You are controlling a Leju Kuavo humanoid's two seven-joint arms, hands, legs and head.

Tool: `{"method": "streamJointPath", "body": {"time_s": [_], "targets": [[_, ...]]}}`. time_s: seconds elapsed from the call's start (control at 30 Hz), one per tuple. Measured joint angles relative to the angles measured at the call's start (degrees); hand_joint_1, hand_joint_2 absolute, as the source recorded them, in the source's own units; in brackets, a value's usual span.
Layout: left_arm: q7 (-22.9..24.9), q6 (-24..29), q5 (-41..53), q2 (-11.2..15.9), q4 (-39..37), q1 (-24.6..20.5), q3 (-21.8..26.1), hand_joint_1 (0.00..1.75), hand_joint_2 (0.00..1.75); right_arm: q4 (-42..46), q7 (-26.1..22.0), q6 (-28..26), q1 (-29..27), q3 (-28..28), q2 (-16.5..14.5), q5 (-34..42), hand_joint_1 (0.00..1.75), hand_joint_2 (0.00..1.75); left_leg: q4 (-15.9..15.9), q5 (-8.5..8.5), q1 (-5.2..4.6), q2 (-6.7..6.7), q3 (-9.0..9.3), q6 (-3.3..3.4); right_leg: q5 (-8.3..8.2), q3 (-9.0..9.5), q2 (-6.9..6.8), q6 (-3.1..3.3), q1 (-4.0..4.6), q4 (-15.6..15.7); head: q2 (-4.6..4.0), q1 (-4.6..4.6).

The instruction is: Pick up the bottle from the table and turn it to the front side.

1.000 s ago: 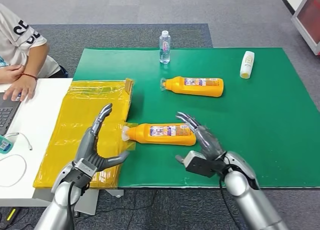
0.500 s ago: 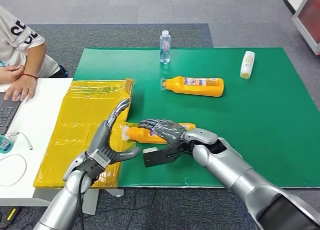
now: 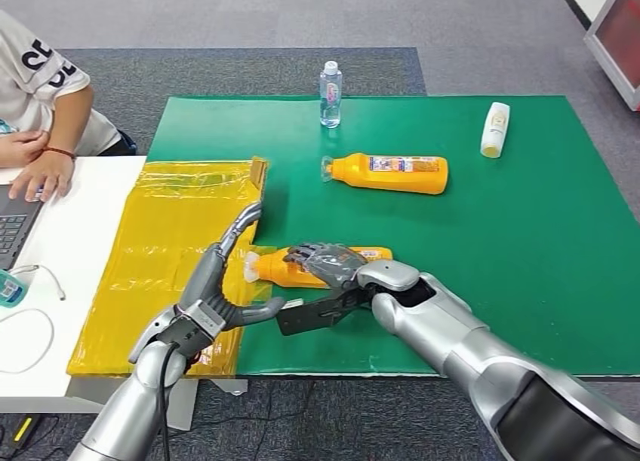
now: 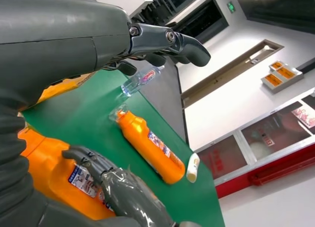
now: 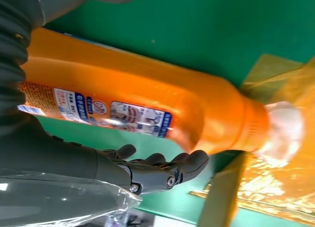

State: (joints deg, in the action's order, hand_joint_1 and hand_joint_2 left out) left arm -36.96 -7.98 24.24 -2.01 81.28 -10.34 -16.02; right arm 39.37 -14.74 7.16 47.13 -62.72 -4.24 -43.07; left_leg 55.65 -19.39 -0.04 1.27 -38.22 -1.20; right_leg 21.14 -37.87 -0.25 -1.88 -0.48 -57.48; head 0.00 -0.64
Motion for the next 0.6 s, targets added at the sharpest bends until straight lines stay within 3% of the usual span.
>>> {"method": "streamJointPath", "body": {"time_s": [0.4, 0.6], "targets": [[0.35, 0.50, 0.52, -0.03, -0.22, 0.63, 0.00, 0.00, 1.75, -0.02, 4.40, -9.30, -1.12, 7.00, -0.22, -2.81, 0.00, 1.75, 0.00, 0.00, 0.00, 0.00, 0.00, 0.00, 0.00, -0.01, 0.00, 0.00, 0.00, 0.00, 0.00, -0.01], [0.78, 0.73, 0.97, -0.04, -0.21, 1.04, 0.02, 0.00, 1.75, 1.68, 6.29, -4.65, -1.96, 10.86, -0.22, -7.66, 0.00, 1.75, 0.00, -0.01, 0.00, 0.00, 0.00, 0.00, 0.00, 0.00, 0.00, 0.00, 0.00, 0.00, 0.00, 0.00]]}}
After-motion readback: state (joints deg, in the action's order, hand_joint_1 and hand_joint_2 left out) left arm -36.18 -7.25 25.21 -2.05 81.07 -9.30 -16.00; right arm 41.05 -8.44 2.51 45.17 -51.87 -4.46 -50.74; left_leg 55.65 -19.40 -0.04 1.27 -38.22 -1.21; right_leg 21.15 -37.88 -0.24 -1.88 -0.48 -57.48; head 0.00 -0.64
